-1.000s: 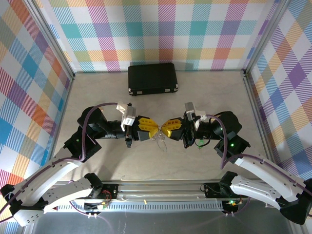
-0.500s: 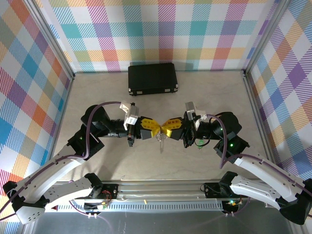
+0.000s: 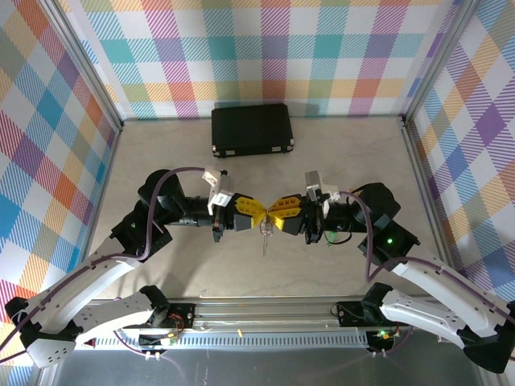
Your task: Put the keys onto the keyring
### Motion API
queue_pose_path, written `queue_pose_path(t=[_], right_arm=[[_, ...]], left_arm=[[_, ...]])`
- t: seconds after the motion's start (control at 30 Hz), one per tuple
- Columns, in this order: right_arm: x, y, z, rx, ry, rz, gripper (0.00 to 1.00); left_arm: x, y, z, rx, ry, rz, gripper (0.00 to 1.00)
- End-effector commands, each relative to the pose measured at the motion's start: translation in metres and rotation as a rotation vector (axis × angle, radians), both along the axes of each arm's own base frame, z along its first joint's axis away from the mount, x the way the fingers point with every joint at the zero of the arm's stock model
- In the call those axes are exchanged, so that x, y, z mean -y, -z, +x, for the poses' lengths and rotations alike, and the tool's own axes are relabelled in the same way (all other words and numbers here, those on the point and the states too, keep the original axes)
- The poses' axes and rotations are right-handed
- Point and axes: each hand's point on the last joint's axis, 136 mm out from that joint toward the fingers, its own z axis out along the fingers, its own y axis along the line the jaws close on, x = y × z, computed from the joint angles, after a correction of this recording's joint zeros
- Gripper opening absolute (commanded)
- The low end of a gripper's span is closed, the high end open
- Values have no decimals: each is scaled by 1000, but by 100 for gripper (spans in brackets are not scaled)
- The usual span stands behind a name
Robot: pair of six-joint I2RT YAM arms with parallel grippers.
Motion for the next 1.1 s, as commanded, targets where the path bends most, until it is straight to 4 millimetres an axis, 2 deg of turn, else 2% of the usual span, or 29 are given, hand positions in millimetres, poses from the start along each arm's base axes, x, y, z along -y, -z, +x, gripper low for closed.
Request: queue_pose_path(t=[0.0,0.2,0.8,0.87,1.07], right_arm=[[10,5,-6,67,35,-112,19],[12,16,-4,93,45,-224,24],[7,29,-8,82,4,-272,28],[6,31,-7,121,8,-286,28],[1,29,-7,135,3,-283,28]], left_arm=[[-5,-9,-8,69,15,42,0],[-6,3,-13,46,56,153,0],[-7,14,-8,27,49,273,0],[-7,16,-8,30,45,279,0],[-8,22,-6,28,40,307,0]])
